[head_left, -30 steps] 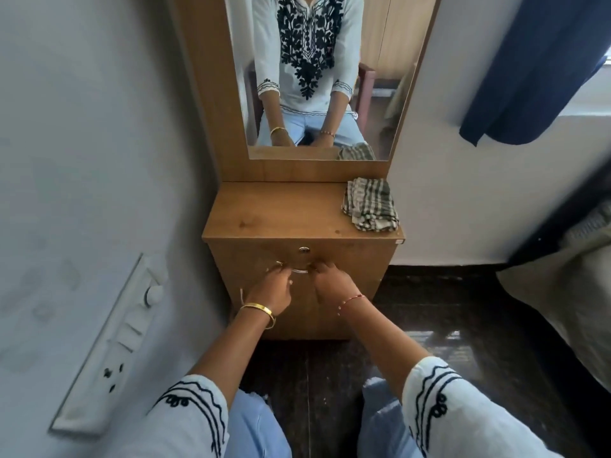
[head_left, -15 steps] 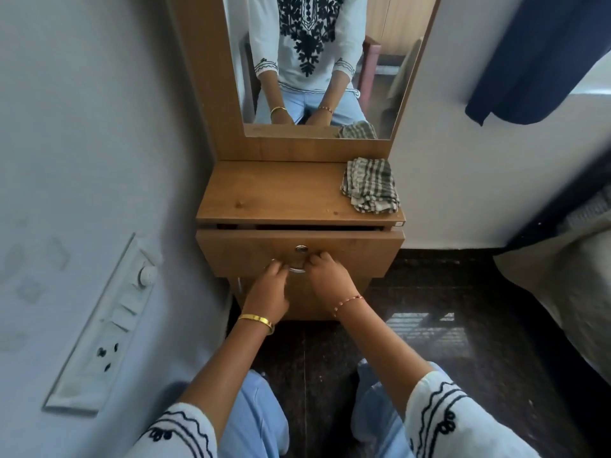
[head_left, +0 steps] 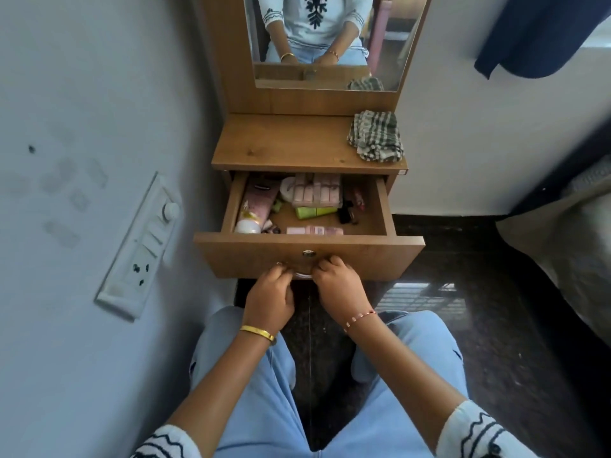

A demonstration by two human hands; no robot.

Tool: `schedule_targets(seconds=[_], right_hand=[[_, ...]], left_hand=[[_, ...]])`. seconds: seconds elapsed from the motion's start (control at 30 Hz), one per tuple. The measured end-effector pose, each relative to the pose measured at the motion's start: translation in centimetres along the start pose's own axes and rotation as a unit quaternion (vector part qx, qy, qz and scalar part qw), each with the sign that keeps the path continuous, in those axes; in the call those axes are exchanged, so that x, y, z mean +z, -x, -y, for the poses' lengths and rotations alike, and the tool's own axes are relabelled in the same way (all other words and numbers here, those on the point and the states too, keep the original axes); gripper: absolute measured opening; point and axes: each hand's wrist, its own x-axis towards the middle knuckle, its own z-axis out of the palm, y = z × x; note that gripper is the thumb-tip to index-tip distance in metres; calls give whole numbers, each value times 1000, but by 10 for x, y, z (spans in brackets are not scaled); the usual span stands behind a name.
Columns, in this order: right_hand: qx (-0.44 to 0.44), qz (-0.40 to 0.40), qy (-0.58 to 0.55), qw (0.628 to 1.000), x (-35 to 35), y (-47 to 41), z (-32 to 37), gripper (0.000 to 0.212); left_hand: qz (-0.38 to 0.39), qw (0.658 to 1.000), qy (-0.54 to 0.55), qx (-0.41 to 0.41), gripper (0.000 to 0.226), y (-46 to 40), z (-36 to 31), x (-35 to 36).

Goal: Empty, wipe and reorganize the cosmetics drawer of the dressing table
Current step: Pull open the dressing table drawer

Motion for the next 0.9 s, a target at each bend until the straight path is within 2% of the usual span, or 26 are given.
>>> schedule_targets(seconds=[0.03,0.1,0.17,0.27,0.37,0.43,0.5,0.63,0.73,0.9], right_hand=[[1,28,-9,1000,-4,4,3,11],[-5,97,-2,995,-12,9,4,23],[2,108,-31,994,-25,11,2,26],[-12,-25,-81,996,-43,10,1,15],[-8,-108,-112,988,-53,1,-2,11],[4,-78,-92,993,-56,-8,-1,22],[9,-21,-59,998,-53,-15,-2,33],[20,-11,-78,997,-48,-15,-1,31],[27,-1,-97,995,-52,-14,-1,29],[8,13,-120,993,-54,5,3,26]], left_hand=[[3,1000,13,-13,37,3,-1,-2],[-13,997,73,-38,35,6,-1,-8],[-42,989,134,-45,40,4,-2,-18],[-122,977,173,-20,37,-1,-7,-38],[-187,974,126,9,32,-14,-10,-51],[-178,980,89,16,31,-25,-10,-55],[-136,989,59,28,31,-33,-7,-56],[-43,998,44,3,46,-38,1,-53],[-33,998,53,-18,45,-33,-1,-53],[-62,997,44,-9,44,-13,-6,-52]])
